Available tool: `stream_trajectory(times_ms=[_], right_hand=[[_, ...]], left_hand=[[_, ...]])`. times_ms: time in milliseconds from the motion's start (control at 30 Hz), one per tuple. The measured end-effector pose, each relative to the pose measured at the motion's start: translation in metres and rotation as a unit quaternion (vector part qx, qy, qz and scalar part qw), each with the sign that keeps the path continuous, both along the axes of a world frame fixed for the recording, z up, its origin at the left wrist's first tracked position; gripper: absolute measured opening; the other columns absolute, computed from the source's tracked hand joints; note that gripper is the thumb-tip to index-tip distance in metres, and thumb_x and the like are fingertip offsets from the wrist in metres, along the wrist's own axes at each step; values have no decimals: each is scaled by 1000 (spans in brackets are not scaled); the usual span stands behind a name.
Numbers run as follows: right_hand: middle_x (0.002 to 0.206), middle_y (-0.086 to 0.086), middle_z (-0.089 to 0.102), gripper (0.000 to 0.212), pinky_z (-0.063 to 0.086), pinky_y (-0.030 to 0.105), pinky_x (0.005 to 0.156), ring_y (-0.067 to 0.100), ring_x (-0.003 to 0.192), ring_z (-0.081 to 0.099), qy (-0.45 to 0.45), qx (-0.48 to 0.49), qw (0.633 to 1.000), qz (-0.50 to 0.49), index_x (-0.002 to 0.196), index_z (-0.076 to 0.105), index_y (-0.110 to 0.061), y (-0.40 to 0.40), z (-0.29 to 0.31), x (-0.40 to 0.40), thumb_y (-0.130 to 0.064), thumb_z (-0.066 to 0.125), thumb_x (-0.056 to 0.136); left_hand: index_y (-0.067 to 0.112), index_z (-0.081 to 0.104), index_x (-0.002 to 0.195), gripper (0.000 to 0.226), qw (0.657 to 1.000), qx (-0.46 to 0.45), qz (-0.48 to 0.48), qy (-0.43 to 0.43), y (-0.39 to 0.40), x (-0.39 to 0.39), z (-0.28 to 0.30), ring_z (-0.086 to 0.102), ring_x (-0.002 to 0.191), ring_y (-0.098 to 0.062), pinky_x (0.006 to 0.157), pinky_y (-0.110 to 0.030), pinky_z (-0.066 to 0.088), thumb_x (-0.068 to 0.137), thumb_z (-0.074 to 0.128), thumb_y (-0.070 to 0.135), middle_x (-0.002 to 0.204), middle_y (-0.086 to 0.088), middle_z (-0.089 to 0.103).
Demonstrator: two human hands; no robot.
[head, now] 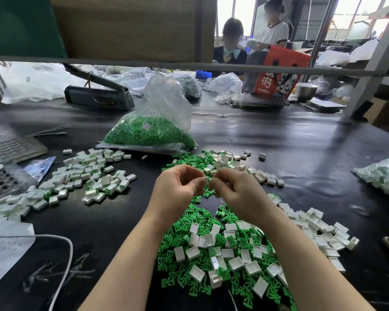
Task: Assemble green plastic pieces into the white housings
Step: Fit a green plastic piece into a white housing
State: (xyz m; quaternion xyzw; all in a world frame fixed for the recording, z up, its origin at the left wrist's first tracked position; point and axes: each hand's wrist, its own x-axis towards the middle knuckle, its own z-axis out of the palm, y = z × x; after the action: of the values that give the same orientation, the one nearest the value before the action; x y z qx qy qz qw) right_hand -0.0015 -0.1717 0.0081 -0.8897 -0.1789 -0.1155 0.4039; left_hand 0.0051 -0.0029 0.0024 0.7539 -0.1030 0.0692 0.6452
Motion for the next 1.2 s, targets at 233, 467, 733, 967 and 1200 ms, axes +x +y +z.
stream_trajectory(times_ms=[233,467,733,967,1200], right_hand=[[62,-2,58,16,36,23,50,6,52,42,-8,-28,999,12,78,62,-20,-3,0,0,-19,63,94],[55,-13,49,23,33,15,49,3,52,44,-9,-47,999,19,73,59,-28,-5,0,1,-17,63,93],[54,-14,48,21,34,15,50,1,51,45,-23,-51,998,27,75,61,-26,-4,-2,1,-15,64,92],[53,-17,49,15,33,14,51,0,54,47,-45,-66,996,27,77,66,-21,-5,-4,1,-16,66,92],[61,-7,56,16,41,33,54,13,54,49,-8,-37,999,26,80,60,-21,-3,-3,1,-20,60,96]], left_hand=[[15,75,87,9,999,36,-16,-6,0,-3,0,72,73,-22,76,-39,61,84,73,6,76,-6,75],[13,74,84,8,995,88,-15,-35,-1,-6,2,70,73,-26,74,-47,58,84,73,5,74,-7,73],[14,74,84,12,993,110,-20,-46,2,-6,2,70,73,-24,73,-45,58,85,71,3,74,-3,73],[17,74,84,13,989,132,-19,-67,3,-6,1,69,71,-20,70,-43,58,85,72,4,72,0,72],[18,73,85,10,992,108,-24,-67,4,-4,2,67,68,-13,68,-33,59,86,72,8,71,3,72]])
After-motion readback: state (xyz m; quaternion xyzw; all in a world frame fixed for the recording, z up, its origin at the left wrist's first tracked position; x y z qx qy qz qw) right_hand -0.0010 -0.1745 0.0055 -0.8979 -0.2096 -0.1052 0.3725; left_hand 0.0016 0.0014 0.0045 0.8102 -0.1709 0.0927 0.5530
